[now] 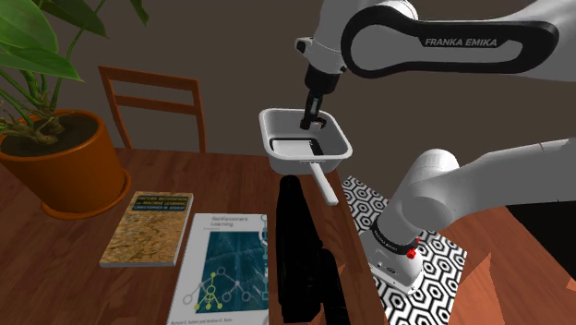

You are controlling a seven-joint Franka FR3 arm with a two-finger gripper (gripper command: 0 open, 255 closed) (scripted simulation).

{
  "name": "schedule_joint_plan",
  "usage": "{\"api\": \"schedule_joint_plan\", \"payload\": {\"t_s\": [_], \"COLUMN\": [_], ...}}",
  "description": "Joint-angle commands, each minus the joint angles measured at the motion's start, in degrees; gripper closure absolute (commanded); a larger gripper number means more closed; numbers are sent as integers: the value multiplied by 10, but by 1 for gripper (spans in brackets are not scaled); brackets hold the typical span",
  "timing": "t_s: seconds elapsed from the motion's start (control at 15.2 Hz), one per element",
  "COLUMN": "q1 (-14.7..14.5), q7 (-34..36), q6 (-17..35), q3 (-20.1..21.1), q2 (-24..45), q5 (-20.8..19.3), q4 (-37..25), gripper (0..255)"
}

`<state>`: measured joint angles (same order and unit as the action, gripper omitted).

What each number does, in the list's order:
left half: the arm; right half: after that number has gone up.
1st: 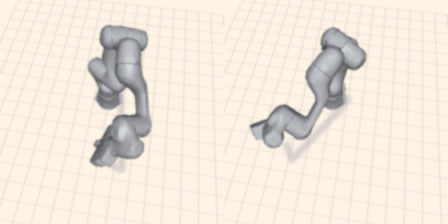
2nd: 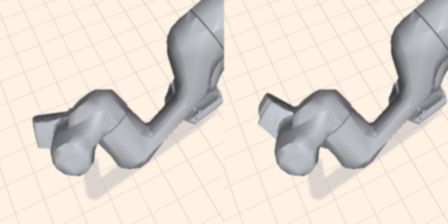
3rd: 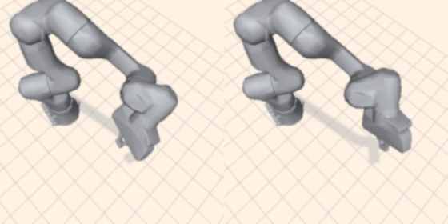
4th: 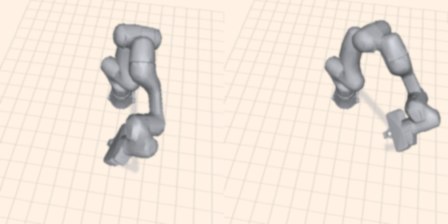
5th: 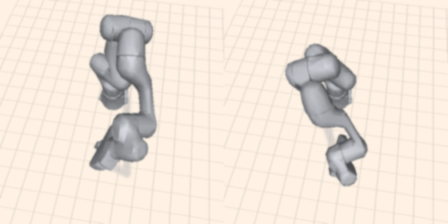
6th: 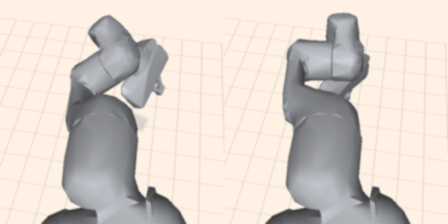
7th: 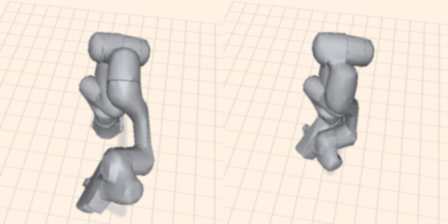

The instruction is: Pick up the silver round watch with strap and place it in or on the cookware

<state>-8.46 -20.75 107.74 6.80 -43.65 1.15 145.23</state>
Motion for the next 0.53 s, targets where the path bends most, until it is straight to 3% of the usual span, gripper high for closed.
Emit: {"api": "schedule_joint_plan", "payload": {"t_s": [0.0, 0.46], "q1": [-1, -2], "q7": [1, 4], "q6": [17, 78], "q3": [1, 5], "q2": [-1, 5], "q5": [1, 3], "q4": [18, 73], "gripper": [255, 255]}}
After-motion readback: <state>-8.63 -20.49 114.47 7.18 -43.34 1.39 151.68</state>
